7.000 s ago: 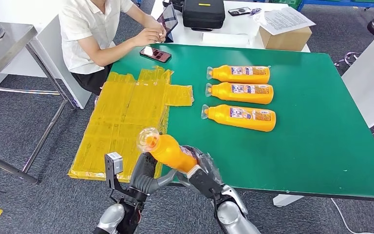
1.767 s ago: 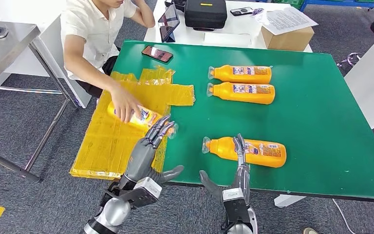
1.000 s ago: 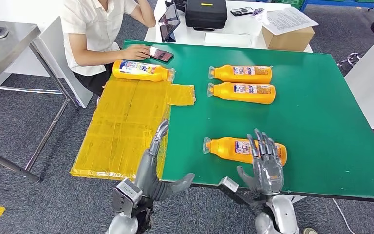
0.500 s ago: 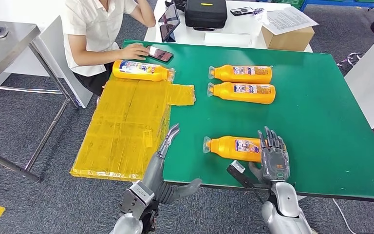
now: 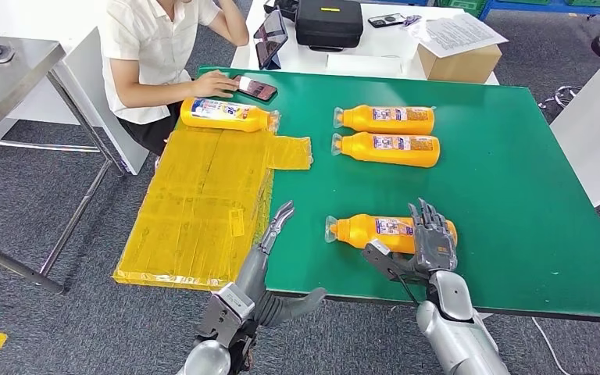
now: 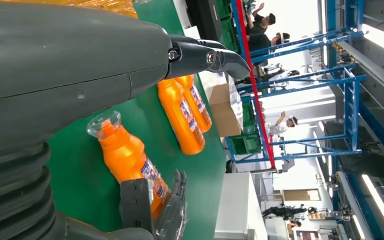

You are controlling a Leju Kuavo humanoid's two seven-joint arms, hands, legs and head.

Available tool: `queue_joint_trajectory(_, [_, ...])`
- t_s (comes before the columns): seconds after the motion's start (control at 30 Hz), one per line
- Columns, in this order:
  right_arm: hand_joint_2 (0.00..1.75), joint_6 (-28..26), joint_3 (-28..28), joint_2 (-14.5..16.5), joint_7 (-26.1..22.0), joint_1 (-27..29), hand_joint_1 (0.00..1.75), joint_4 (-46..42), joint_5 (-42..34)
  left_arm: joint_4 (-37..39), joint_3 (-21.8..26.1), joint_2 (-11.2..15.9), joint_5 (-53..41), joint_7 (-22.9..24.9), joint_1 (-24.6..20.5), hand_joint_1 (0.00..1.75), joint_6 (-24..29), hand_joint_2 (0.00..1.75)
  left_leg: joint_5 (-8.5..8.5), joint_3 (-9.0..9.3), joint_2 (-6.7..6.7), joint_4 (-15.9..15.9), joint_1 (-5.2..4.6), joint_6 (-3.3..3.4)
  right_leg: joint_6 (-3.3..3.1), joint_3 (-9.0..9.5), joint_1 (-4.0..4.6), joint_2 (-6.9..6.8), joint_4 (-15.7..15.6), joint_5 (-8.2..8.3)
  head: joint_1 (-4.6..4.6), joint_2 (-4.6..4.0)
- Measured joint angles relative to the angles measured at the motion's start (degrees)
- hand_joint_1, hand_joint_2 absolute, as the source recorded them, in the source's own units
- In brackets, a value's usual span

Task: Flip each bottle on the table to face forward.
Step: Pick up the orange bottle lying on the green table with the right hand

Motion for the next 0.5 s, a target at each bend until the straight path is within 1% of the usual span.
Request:
queue_joint_trajectory(0.1, [1.75, 0.72, 0.87, -0.11, 1.97, -0.43, 0.0, 0.27, 0.71, 0.06, 0.03, -0.04, -0.12, 0.21, -0.01, 0.0, 0.17, 1.75, 0.02, 0.06, 0.0, 0.0, 0.0, 0.03, 0.02, 0.05, 0.0, 0.0, -0.01, 0.03, 0.0, 0.0])
queue_joint_trajectory(0.3, [1.75, 5.45, 2.35, -0.53, 6.18, -1.89, 0.0, 0.26, 0.76, 0.32, 0.09, -0.15, -0.49, 1.24, -0.01, 0.0, -0.26, 1.75, 0.09, 0.15, 0.08, 0.0, -0.01, 0.13, -0.09, 0.03, 0.0, 0.01, -0.03, 0.18, 0.0, 0.0])
queue_joint_trajectory(0.5, [1.75, 7.42, 2.75, -1.4, 6.74, -2.41, 0.0, 0.28, -0.48, 0.36, 0.12, -0.15, -0.85, 1.55, -0.01, 0.0, -0.61, 1.75, 0.18, 0.17, 0.02, 0.0, -0.03, 0.22, -0.01, 0.1, -0.01, 0.0, -0.04, 0.24, 0.0, 0.0])
